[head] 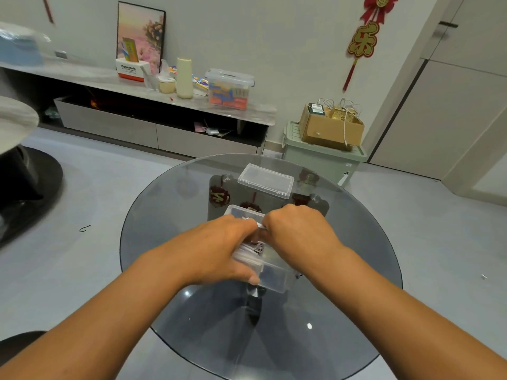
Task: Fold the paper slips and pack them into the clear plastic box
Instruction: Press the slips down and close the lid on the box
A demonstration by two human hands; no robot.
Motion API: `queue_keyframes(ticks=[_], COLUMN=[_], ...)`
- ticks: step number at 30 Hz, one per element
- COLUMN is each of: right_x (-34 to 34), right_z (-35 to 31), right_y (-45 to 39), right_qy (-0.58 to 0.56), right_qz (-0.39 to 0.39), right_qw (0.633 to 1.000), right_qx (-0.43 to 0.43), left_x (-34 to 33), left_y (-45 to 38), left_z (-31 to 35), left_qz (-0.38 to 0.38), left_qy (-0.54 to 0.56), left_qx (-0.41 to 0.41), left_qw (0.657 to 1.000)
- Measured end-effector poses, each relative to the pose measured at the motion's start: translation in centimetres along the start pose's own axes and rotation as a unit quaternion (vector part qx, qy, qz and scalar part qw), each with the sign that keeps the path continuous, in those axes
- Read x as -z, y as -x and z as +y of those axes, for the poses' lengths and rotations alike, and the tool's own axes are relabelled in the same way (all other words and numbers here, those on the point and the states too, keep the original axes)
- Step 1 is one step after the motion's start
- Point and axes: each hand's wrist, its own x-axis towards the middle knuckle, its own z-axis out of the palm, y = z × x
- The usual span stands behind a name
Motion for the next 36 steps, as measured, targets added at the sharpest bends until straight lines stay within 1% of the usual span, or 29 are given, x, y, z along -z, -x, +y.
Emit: queue_keyframes(ticks=[3,5,9,10,11,14,16,18,22,24,26,28,29,31,32,33,34,36], right_x=[0.4,0.3,-0.5,-0.7,-0.9,-1.3,-1.3,-1.2,-1.4,-1.0,0.1,1.2,1.9,2.6,2.3,1.9,1.5,1.0], right_z=[-1.2,-1.5,-0.8,-0.5,-0.4,0.0,-0.1,-0.5,-0.8,-0.6,-0.4,0.0,0.1,-0.1,-0.2,-0.3,-0.3,-0.3], right_y=[-0.4,-0.8,-1.7,-1.8,-1.9,-2.0,-2.4,-3.0,-3.3,-2.8,-2.2,-2.0,-1.8,-1.5,-1.6,-1.5,-1.7,-2.1], right_qy=[0.022,0.011,-0.094,-0.114,-0.133,-0.156,-0.165,-0.189,-0.234,-0.252,-0.25,-0.274,-0.282,-0.309,-0.298,-0.32,-0.372,-0.443], right_qz=[-0.053,-0.074,-0.182,-0.197,-0.197,-0.146,-0.132,-0.129,-0.133,-0.135,-0.136,-0.142,-0.154,-0.208,-0.24,-0.259,-0.26,-0.246], right_qw=[0.998,0.997,0.979,0.974,0.971,0.975,0.971,0.965,0.953,0.946,0.943,0.929,0.924,0.901,0.899,0.884,0.852,0.815], right_qx=[0.02,0.021,0.001,-0.008,-0.021,-0.068,-0.108,-0.129,-0.14,-0.151,-0.175,-0.206,-0.206,-0.222,-0.212,-0.221,-0.261,-0.281], left_x=[0.4,0.4,0.1,0.1,0.2,0.2,0.1,0.1,-0.1,-0.2,-0.6,-1.1,-1.2,-1.4,-1.5,-1.6,-1.6,-1.5], left_y=[0.6,0.9,1.5,1.5,1.6,1.0,0.6,0.2,-0.1,-0.3,-0.9,-1.6,-1.9,-2.2,-2.3,-2.4,-2.5,-2.9], left_z=[0.1,-0.2,-0.7,-0.9,-1.2,-1.9,-2.1,-2.2,-2.4,-2.2,-1.8,-1.7,-1.5,-1.2,-0.9,-0.7,-0.6,-0.4], left_qz=[0.011,0.024,0.073,0.087,0.107,0.15,0.147,0.134,0.118,0.133,0.171,0.198,0.193,0.152,0.128,0.111,0.102,0.096], left_qy=[0.074,0.098,0.145,0.161,0.176,0.192,0.209,0.222,0.244,0.25,0.26,0.295,0.334,0.452,0.509,0.546,0.56,0.571], left_qx=[-0.013,-0.012,-0.013,-0.009,-0.005,0.009,0.021,0.026,0.04,0.044,0.051,0.08,0.104,0.146,0.16,0.171,0.183,0.211], left_qw=[0.997,0.995,0.987,0.983,0.979,0.97,0.967,0.966,0.962,0.958,0.949,0.931,0.917,0.867,0.836,0.813,0.801,0.787])
